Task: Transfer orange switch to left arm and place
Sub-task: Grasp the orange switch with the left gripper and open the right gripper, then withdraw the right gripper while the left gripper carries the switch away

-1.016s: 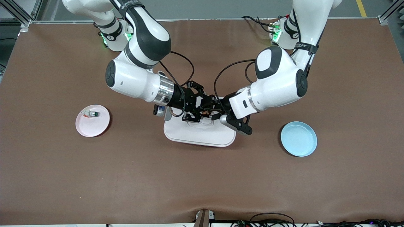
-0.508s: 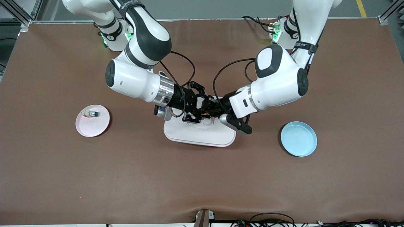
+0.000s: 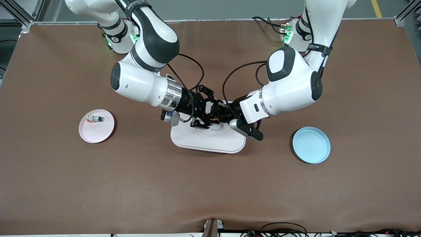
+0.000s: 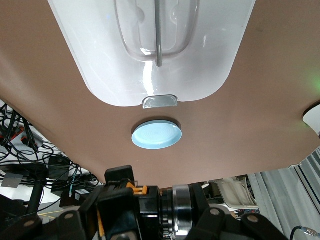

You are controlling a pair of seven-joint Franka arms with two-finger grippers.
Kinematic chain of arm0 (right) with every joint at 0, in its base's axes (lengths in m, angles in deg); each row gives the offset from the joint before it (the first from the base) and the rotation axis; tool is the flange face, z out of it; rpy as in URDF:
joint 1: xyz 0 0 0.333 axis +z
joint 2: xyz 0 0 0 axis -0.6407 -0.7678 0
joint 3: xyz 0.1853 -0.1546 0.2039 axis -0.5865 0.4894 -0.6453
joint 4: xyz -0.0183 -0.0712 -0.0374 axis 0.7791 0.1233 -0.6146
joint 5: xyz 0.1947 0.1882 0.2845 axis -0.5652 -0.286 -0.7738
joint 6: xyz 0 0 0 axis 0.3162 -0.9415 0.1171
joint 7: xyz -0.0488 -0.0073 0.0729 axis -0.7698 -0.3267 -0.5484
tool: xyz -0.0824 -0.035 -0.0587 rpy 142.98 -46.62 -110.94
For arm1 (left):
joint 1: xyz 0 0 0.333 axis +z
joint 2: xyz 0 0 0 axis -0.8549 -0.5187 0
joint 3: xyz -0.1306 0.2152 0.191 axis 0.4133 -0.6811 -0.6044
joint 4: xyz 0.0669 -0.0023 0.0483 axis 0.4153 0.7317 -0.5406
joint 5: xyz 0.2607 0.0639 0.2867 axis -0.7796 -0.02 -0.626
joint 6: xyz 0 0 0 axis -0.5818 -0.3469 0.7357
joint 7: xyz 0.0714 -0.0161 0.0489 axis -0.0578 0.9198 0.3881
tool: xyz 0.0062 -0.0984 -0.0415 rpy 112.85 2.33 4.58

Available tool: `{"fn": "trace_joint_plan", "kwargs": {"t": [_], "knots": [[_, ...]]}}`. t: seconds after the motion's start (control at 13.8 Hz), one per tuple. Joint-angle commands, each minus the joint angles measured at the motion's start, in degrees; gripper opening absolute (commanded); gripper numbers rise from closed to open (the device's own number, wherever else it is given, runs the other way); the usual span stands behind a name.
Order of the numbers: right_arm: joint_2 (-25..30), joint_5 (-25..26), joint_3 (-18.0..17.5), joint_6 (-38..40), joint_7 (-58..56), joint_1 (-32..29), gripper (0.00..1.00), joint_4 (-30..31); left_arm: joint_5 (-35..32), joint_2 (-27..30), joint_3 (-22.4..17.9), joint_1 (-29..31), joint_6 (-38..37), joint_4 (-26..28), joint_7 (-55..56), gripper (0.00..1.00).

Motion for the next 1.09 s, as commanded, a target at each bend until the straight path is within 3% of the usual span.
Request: {"fn": "trace_joint_plan", "kwargs": {"t": [0.0,0.65,1.02], "knots": [[0.21,-0.11,0.59,1.84,0.7,0.5,1.0,-0.76,0.25,0.57,-0.33,1.08,-0.54,0.19,-4.18,0.0],[0.3,4.8,0.86,4.29,-0.44,-3.36,1.0,-1.28,-0.54,2.41,-0.33,2.57,-3.88,0.27,-4.0,0.0],[0.38,6.04,0.86,14.74,-12.55,-9.33,1.0,-2.77,-3.69,7.14,-0.86,6.08,-12.66,0.19,-3.12,0.0]]}}
